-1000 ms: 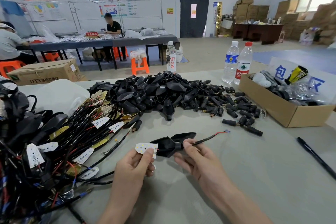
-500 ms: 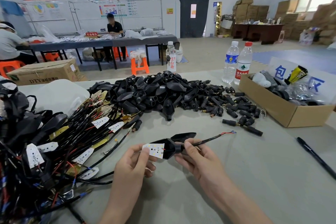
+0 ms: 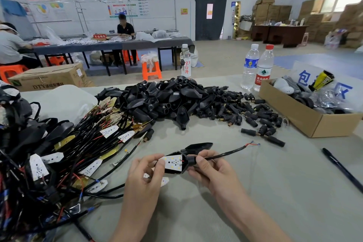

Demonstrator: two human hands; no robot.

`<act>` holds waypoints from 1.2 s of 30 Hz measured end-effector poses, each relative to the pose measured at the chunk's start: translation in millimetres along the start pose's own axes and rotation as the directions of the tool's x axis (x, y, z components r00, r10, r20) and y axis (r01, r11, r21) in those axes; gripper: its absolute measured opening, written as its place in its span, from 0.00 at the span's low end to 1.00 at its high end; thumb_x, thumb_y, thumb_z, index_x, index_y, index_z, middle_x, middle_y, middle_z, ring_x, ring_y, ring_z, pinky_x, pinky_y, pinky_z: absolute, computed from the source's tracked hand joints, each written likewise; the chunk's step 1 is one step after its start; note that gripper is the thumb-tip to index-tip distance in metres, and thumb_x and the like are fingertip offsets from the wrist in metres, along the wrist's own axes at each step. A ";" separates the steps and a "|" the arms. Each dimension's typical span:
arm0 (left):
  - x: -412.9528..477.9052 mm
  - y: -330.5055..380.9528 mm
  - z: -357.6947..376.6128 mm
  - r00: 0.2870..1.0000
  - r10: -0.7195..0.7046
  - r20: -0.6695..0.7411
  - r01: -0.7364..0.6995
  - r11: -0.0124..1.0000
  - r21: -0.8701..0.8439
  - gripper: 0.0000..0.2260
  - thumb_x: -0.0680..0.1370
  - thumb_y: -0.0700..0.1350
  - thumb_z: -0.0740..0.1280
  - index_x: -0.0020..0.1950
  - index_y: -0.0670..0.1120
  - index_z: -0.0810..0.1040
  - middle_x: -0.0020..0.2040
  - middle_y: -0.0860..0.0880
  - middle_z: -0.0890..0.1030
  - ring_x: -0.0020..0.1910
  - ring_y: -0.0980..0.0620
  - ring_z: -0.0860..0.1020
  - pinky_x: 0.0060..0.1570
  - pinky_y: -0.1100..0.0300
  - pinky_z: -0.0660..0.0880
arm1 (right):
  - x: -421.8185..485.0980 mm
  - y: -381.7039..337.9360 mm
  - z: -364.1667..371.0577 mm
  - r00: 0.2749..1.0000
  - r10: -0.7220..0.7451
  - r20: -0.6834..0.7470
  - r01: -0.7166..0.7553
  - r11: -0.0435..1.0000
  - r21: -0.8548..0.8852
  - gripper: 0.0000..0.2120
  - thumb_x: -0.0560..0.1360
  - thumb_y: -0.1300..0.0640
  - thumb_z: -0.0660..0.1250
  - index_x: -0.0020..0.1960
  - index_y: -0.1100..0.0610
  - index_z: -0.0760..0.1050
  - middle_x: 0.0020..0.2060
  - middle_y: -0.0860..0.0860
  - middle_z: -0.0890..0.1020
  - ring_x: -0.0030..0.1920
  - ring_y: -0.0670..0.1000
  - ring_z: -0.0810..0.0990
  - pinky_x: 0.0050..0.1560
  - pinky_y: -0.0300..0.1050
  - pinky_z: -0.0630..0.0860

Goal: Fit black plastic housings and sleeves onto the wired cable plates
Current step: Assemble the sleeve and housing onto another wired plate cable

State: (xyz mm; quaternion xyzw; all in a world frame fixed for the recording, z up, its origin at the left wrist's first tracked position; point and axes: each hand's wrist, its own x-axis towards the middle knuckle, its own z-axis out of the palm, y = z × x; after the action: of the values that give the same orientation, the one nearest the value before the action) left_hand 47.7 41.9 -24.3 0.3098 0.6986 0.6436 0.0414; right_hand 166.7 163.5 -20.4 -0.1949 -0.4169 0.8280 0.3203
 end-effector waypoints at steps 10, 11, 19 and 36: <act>1.5 1.3 -2.0 0.975 -0.146 0.166 0.182 0.957 -0.224 0.08 0.81 0.39 0.66 0.57 0.49 0.79 0.47 0.49 0.86 0.41 0.46 0.85 0.34 0.61 0.79 | 0.0 -2.6 -1.9 1.000 -0.025 0.005 0.025 0.999 -0.019 0.15 0.68 0.56 0.72 0.53 0.59 0.76 0.47 0.60 0.85 0.43 0.53 0.85 0.44 0.40 0.81; 2.1 1.6 -2.8 0.970 -0.157 0.185 0.201 0.946 -0.253 0.08 0.81 0.38 0.66 0.57 0.47 0.80 0.47 0.47 0.86 0.42 0.45 0.85 0.34 0.61 0.80 | -0.2 -3.3 -2.2 1.000 -0.023 0.006 0.023 0.999 -0.022 0.16 0.68 0.56 0.71 0.53 0.60 0.76 0.46 0.60 0.85 0.43 0.54 0.85 0.44 0.40 0.82; 4.8 -2.1 -5.5 0.926 -0.250 0.283 0.352 0.845 -0.404 0.08 0.79 0.39 0.67 0.58 0.43 0.80 0.49 0.40 0.85 0.45 0.43 0.84 0.37 0.59 0.80 | -0.5 -5.8 -0.8 1.000 -0.031 -0.002 0.031 0.999 -0.019 0.15 0.69 0.57 0.71 0.54 0.61 0.75 0.47 0.61 0.85 0.42 0.55 0.85 0.42 0.41 0.82; 9.3 -8.1 -7.6 0.921 -0.252 0.296 0.374 0.783 -0.498 0.15 0.71 0.43 0.70 0.57 0.41 0.80 0.50 0.37 0.84 0.43 0.43 0.83 0.35 0.60 0.79 | -2.2 -8.4 -1.8 1.000 -0.020 0.012 0.020 0.999 -0.030 0.17 0.70 0.56 0.71 0.56 0.60 0.75 0.50 0.60 0.86 0.46 0.58 0.86 0.42 0.42 0.82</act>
State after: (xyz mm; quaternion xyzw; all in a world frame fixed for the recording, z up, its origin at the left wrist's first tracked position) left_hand 33.8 39.9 -27.4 0.2310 0.5196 0.7623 0.3091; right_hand 172.5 166.7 -14.5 -0.1907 -0.4332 0.8195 0.3231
